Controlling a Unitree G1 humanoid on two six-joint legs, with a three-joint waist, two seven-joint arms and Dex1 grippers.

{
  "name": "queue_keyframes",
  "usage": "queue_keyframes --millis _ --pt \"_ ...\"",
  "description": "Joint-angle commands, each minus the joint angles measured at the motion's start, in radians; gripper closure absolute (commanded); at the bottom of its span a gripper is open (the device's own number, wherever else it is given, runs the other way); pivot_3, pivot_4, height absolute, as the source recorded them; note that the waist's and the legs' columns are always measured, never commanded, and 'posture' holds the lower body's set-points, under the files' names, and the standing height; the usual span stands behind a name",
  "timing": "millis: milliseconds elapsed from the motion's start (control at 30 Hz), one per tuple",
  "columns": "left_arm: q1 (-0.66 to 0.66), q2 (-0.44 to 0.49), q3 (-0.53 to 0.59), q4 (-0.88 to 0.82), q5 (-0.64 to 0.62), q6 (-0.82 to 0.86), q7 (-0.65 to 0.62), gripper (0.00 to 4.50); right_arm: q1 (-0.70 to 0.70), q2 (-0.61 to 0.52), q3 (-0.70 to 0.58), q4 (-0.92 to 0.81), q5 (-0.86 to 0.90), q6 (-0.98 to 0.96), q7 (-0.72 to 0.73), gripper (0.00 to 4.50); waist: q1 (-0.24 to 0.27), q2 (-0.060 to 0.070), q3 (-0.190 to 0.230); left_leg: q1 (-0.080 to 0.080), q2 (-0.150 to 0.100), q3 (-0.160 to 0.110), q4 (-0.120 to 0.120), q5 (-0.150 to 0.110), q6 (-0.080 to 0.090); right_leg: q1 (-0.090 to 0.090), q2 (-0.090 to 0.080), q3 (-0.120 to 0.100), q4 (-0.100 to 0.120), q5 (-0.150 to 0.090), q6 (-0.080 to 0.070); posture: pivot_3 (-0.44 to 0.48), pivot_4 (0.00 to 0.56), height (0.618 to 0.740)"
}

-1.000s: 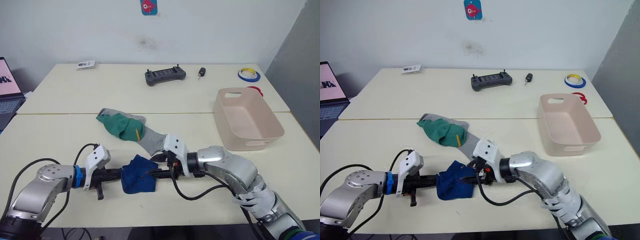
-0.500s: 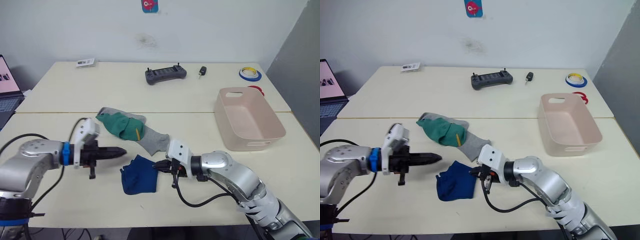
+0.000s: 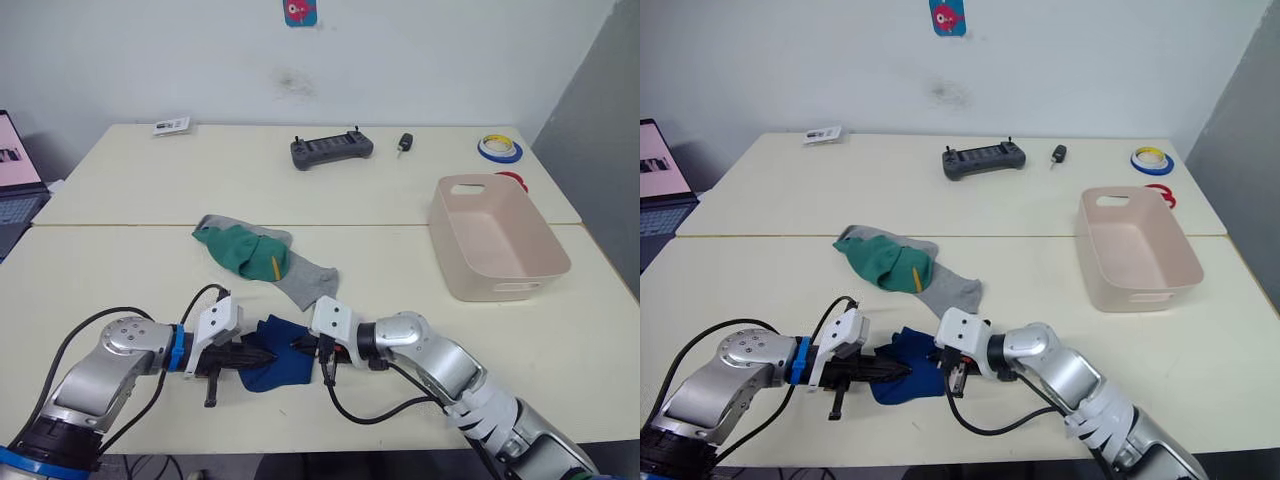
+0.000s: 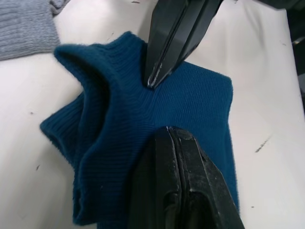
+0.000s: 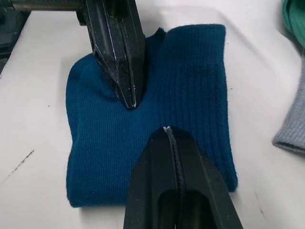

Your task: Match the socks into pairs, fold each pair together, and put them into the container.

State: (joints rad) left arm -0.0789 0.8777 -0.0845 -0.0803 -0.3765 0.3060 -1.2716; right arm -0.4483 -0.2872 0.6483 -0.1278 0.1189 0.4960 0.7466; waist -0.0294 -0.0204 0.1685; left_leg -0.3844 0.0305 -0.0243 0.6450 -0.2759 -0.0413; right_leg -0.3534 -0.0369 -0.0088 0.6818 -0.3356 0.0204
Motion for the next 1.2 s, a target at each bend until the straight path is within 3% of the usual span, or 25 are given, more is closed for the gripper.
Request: queue_keyframes --millis 33,233,467,600,900,1200 --pt "0.047 -0.011 -0.035 0.056 0.057 -0.013 0.019 4.50 0.025 -0.034 -0.036 0.012 -0.029 -0.021 0.001 4.49 0.000 0.001 0.000 0.001 0.000 0.000 0.000 0.000 0.000 0.001 0.000 0.000 0.000 0.000 0.000 0.000 0.150 0.740" --pt "0.064 -0.014 0.005 0.000 -0.009 0.010 0.012 4.50 0.063 -0.046 -0.119 -0.097 0.026 -0.033 0.022 4.49 0.000 0.003 -0.002 0.003 0.000 0.000 0.000 0.000 0.000 0.003 0.000 0.000 0.000 0.000 0.000 0.000 0.150 0.740" --pt "-0.039 0.019 0.104 -0.134 -0.159 0.180 0.030 4.50 0.071 -0.053 -0.151 -0.232 0.071 -0.008 0.053 4.49 0.000 0.003 -0.001 0.000 0.001 -0.001 0.000 0.000 0.000 0.000 0.000 -0.001 0.000 0.000 0.000 0.000 0.150 0.740" --pt "-0.091 0.007 0.098 -0.089 -0.126 0.204 0.069 4.50 0.037 -0.027 -0.113 -0.196 0.053 -0.013 0.063 4.49 0.000 0.002 0.000 0.000 0.000 -0.001 0.000 0.000 0.000 0.001 0.001 -0.001 0.001 0.000 0.000 0.000 0.150 0.740" --pt "-0.027 0.012 0.019 -0.046 -0.016 0.110 0.045 4.50 -0.021 0.044 0.018 -0.020 -0.030 -0.068 0.108 4.49 -0.001 0.002 0.000 -0.002 0.001 0.000 0.000 0.000 0.000 -0.001 0.001 0.000 -0.001 0.000 0.000 0.000 0.150 0.740" --pt "-0.001 0.001 0.023 0.003 0.026 0.070 0.070 4.50 0.047 -0.067 0.024 -0.022 -0.077 -0.088 0.155 4.49 0.000 0.002 0.000 0.001 0.000 0.000 0.000 0.000 0.000 0.001 0.001 0.000 0.001 0.000 0.000 0.000 0.150 0.740"
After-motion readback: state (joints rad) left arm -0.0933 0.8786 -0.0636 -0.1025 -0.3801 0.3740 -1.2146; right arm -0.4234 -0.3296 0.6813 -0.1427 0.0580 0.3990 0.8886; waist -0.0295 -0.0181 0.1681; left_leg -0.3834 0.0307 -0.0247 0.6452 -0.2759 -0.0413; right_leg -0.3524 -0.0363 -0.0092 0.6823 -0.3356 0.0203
